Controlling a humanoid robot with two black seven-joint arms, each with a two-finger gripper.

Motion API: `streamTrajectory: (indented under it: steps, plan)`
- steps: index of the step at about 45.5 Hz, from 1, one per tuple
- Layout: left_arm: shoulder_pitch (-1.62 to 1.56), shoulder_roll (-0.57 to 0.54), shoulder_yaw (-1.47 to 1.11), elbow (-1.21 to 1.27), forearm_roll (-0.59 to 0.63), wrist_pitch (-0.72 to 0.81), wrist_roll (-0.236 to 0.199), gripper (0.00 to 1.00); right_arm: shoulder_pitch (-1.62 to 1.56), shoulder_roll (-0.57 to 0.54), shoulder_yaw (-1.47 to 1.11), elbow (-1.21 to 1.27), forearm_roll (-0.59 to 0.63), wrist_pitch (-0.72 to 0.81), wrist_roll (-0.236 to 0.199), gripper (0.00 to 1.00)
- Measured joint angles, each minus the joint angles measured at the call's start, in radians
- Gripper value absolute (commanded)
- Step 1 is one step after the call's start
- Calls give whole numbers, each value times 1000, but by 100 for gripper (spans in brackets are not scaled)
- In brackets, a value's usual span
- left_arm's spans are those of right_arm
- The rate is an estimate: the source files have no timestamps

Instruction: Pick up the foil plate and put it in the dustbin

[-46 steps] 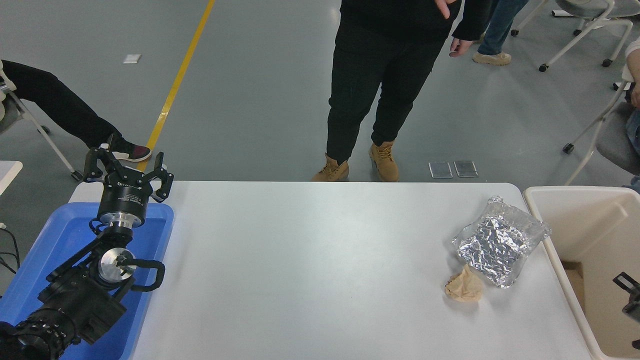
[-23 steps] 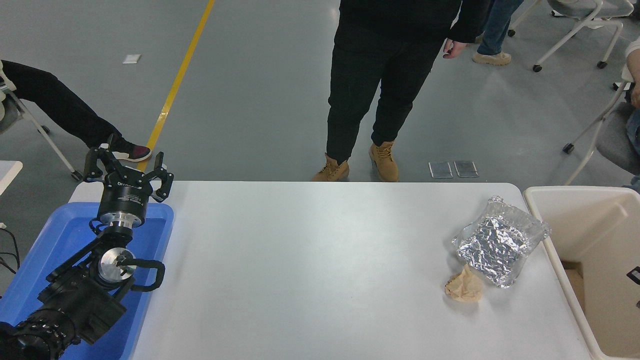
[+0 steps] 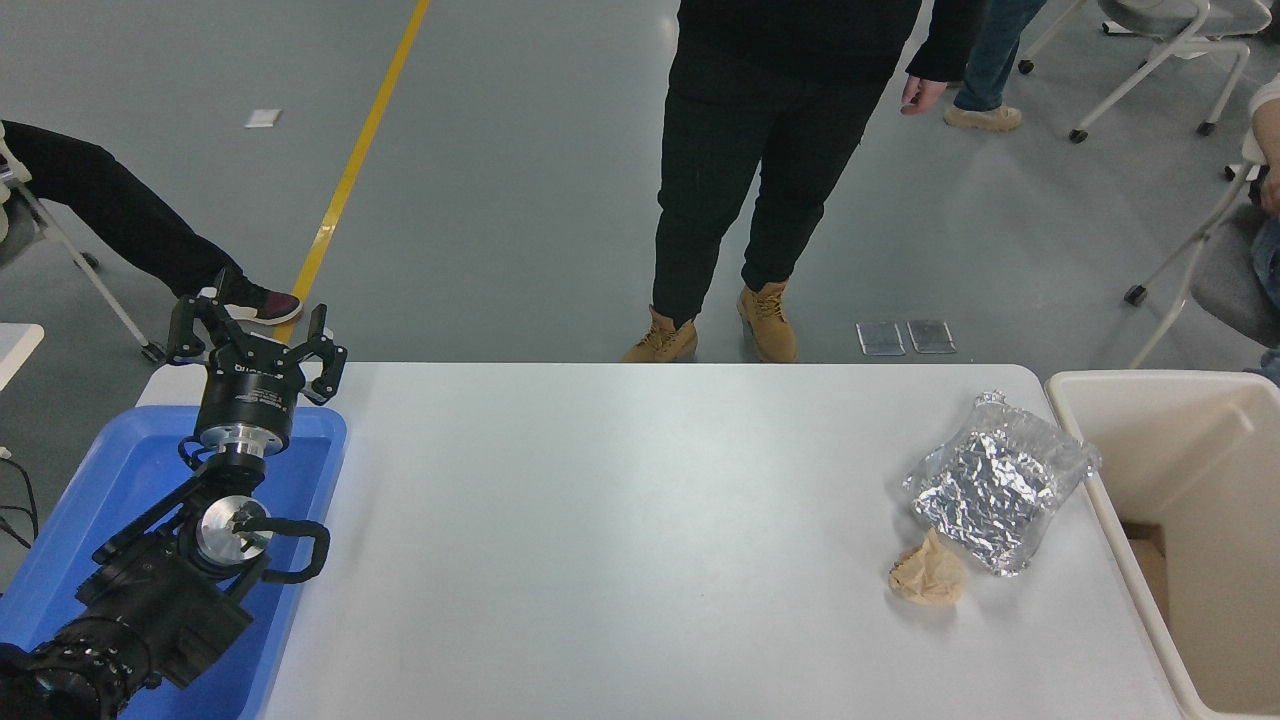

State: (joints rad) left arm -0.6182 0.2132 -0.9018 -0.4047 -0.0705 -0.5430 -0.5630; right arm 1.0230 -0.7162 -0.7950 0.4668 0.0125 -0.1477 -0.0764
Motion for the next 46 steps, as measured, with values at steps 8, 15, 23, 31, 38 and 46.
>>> streamTrajectory:
  steps: [8, 15, 23, 31, 38, 46]
  plan:
    - [0, 0, 0, 0, 0, 0, 0, 99, 178, -18, -157, 67, -2, 0, 2, 100]
    - [0, 0, 0, 0, 0, 0, 0, 99, 330, -15, -272, 119, -6, 10, 4, 100]
    - [0, 0, 0, 0, 1, 0, 0, 99, 500, -7, -358, 201, -10, 52, 5, 100]
    - [0, 0, 0, 0, 0, 0, 0, 99, 674, 4, -401, 285, -11, 134, 5, 100]
    - [0, 0, 0, 0, 0, 0, 0, 99, 788, 27, -430, 342, -11, 210, 6, 100]
    - [0, 0, 0, 0, 0, 0, 0, 99, 892, 57, -452, 441, -13, 259, 6, 100]
